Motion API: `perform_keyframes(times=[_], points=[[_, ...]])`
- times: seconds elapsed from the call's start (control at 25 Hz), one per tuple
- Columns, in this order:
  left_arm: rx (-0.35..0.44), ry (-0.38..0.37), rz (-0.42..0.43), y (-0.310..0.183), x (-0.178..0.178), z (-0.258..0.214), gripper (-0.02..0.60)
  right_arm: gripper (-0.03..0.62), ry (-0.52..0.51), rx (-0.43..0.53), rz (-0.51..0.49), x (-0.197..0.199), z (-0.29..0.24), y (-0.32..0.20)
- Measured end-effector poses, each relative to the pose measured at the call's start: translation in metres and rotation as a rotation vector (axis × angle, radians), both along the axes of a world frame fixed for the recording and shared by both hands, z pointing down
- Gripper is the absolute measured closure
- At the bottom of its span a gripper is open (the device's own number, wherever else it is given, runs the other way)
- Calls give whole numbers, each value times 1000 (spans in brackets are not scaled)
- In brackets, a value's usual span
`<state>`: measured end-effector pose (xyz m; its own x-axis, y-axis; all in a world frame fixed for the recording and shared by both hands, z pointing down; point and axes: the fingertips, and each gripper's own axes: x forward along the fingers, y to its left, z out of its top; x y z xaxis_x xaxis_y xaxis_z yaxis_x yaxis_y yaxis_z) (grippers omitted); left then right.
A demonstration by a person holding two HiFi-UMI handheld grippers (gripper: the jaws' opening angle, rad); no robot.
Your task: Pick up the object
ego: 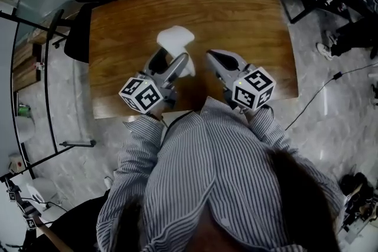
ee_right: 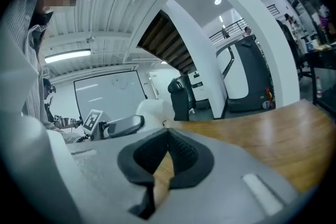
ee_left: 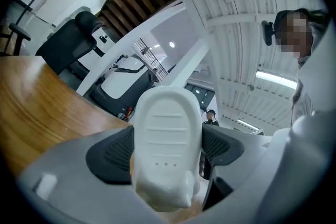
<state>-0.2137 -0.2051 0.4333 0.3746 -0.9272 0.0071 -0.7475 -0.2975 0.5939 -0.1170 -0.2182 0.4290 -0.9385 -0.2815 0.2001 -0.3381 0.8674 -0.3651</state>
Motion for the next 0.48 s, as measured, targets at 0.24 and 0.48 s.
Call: perform_keyframes(times=[0.24, 0.48], points=[[13, 54, -25, 0, -9, 0, 170, 592, -3, 15, 7, -6, 1, -5], [9, 62, -33, 0, -11, 2, 170, 592, -3, 24, 27, -8, 0, -11]])
